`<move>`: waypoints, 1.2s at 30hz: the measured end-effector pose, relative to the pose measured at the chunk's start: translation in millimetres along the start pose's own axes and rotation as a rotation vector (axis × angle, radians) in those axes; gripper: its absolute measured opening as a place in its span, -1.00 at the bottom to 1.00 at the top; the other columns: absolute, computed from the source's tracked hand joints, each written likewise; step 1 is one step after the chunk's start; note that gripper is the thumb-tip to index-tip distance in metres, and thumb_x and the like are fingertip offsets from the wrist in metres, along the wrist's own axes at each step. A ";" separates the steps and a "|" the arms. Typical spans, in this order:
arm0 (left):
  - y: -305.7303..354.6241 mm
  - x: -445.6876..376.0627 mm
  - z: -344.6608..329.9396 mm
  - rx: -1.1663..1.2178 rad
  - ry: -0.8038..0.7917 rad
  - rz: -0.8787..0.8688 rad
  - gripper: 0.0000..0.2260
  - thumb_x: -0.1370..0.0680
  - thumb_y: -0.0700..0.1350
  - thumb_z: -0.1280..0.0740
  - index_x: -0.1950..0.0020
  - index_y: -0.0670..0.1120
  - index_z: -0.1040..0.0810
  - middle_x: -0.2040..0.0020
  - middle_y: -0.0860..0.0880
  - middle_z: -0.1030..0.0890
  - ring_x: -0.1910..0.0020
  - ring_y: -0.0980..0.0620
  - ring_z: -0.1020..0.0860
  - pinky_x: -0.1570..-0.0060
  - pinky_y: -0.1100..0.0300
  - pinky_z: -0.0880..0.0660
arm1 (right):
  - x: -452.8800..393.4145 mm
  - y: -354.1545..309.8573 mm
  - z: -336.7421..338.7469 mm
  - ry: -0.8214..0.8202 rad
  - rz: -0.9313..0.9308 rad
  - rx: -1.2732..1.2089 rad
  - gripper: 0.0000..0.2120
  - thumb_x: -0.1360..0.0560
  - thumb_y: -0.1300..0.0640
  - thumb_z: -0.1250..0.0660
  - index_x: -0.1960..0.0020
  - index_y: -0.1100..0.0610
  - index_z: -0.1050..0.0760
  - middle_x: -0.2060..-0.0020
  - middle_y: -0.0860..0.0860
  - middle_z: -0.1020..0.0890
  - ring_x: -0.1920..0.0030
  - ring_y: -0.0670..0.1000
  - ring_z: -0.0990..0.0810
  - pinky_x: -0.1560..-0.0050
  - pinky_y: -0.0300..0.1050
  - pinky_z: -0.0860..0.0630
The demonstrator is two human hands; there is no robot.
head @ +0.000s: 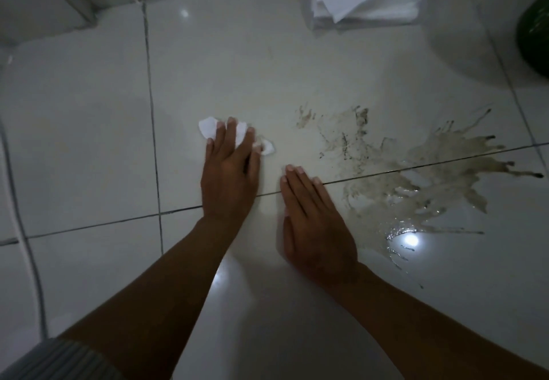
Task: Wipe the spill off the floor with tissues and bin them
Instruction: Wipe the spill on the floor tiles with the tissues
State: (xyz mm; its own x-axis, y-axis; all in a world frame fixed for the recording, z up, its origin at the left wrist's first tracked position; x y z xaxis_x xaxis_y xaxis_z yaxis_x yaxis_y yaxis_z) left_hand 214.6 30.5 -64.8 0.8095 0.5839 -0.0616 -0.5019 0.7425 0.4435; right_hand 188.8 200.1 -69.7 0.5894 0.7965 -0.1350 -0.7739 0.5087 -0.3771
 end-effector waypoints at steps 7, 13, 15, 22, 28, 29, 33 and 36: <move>-14.9 38.0 11.3 -0.038 -0.159 -0.340 -0.59 -0.65 -0.17 -0.18 -0.51 -0.16 -0.33 -0.55 -0.10 -0.28 -0.58 -0.01 -0.15 -0.53 -0.02 -0.20 | -0.7 -2.4 0.2 -0.001 -0.037 0.015 -0.50 -0.60 0.19 0.00 -0.50 0.37 -0.21 -0.52 0.26 -0.23 -0.57 0.16 -0.14 -0.53 0.12 -0.18; -4.7 12.4 5.3 -0.038 -0.095 -0.150 -0.58 -0.67 -0.16 -0.12 -0.53 -0.20 -0.25 -0.56 -0.15 -0.24 -0.58 -0.07 -0.12 -0.55 -0.02 -0.12 | -1.4 -3.5 2.8 -0.019 -0.044 0.018 -0.50 -0.60 0.19 0.02 -0.49 0.37 -0.23 -0.51 0.26 -0.25 -0.56 0.17 -0.15 -0.52 0.13 -0.20; 4.7 2.5 -1.1 -0.026 -0.087 -0.107 -0.58 -0.68 -0.14 -0.09 -0.54 -0.21 -0.23 -0.57 -0.17 -0.21 -0.59 -0.09 -0.09 -0.56 -0.02 -0.09 | -1.7 -2.6 3.4 -0.020 -0.034 0.014 -0.50 -0.60 0.19 0.02 -0.49 0.38 -0.23 -0.51 0.27 -0.26 -0.56 0.18 -0.16 -0.52 0.14 -0.20; -20.2 54.4 13.7 -0.196 -0.281 -0.570 -0.57 -0.69 -0.09 -0.05 -0.56 -0.16 -0.21 -0.58 -0.12 -0.19 -0.59 -0.04 -0.09 -0.55 -0.02 -0.11 | -0.8 -3.2 4.5 0.003 -0.041 -0.001 -0.51 -0.57 0.24 -0.10 -0.47 0.40 -0.25 -0.50 0.27 -0.27 -0.55 0.18 -0.19 -0.51 0.13 -0.22; -14.3 10.9 19.3 -0.037 -0.129 -0.248 -0.52 -0.69 0.02 0.09 -0.60 -0.07 -0.02 -0.61 -0.05 -0.09 -0.60 0.07 0.00 -0.57 -0.02 -0.02 | -3.0 -7.8 9.2 0.018 -0.049 -0.075 -0.48 -0.59 0.19 -0.09 -0.53 0.29 -0.20 -0.53 0.21 -0.24 -0.56 0.13 -0.16 -0.51 0.13 -0.22; -14.8 5.4 19.4 -0.003 -0.087 -0.181 -0.52 -0.69 0.02 0.10 -0.60 -0.07 -0.02 -0.61 -0.05 -0.08 -0.60 0.07 0.00 -0.57 0.01 0.00 | -5.9 -10.1 9.5 0.032 -0.029 -0.092 -0.49 -0.61 0.16 -0.09 -0.53 0.25 -0.21 -0.53 0.20 -0.24 -0.56 0.12 -0.16 -0.52 0.14 -0.20; -30.0 -12.8 23.0 0.024 0.009 0.082 -0.51 -0.67 -0.01 0.10 -0.59 -0.13 -0.09 -0.60 -0.10 -0.12 -0.59 0.02 -0.03 -0.57 -0.01 0.01 | -45.0 -31.0 0.1 -0.043 0.109 -0.066 -0.51 -0.66 0.03 -0.05 -0.55 0.17 -0.22 -0.55 0.15 -0.21 -0.57 0.13 -0.13 -0.54 0.14 -0.13; -46.1 -30.4 27.5 -0.021 0.011 0.118 -0.51 -0.66 -0.02 0.09 -0.58 -0.15 -0.12 -0.60 -0.11 -0.12 -0.60 0.01 -0.03 -0.57 0.02 0.04 | -77.2 -37.4 -14.9 -0.191 0.170 -0.004 -0.47 -0.66 0.02 0.07 -0.55 0.26 -0.16 -0.56 0.22 -0.15 -0.57 0.19 -0.09 -0.56 0.16 -0.07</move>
State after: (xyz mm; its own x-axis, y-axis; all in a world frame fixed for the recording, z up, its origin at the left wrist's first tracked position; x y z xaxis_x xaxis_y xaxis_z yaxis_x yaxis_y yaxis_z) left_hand 221.5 -30.5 -58.8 0.7411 0.6711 -0.0200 -0.5997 0.6750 0.4299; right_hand 175.7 114.7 -58.9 0.3965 0.9178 -0.0215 -0.8569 0.3615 -0.3675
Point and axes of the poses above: each hand's wrist, its own x-axis away from the middle knuckle, its own z-axis out of the back of the hand, y = z × x, the point moved 1 cm from there along -x, towards the middle knuckle
